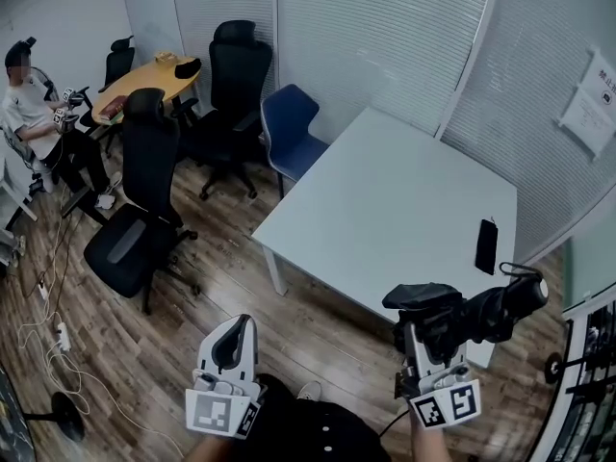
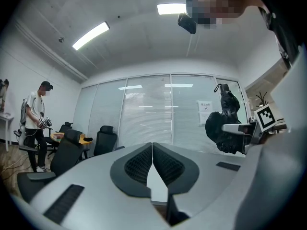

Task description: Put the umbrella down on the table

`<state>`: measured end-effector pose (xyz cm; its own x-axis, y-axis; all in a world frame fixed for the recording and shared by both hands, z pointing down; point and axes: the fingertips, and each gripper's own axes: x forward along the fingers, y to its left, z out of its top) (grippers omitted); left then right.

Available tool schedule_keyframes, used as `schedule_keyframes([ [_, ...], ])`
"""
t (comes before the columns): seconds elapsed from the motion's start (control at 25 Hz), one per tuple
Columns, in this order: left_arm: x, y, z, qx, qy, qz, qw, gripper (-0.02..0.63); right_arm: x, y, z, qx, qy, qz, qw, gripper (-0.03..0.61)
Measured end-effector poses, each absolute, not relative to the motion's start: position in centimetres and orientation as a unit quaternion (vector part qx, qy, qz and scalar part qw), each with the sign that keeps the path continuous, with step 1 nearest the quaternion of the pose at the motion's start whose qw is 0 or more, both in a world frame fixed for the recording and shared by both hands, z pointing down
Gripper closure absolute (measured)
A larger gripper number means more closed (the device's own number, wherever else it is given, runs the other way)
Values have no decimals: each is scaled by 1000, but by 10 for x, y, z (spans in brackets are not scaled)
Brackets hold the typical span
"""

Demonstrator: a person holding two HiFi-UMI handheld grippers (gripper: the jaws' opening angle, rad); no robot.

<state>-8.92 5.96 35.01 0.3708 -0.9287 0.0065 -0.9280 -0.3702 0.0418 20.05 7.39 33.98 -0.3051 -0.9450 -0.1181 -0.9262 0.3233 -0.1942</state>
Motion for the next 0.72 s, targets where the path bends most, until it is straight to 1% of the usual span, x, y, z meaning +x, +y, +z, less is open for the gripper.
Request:
schedule_keyframes([
  [0.36,-97,57,361,822,-569,2,26,595,201,67,354,-581,805,-54,102,318],
  [0.72,-89,12,362,838,-545,-4,28,595,200,39,352,-594,798,-48,91,318],
])
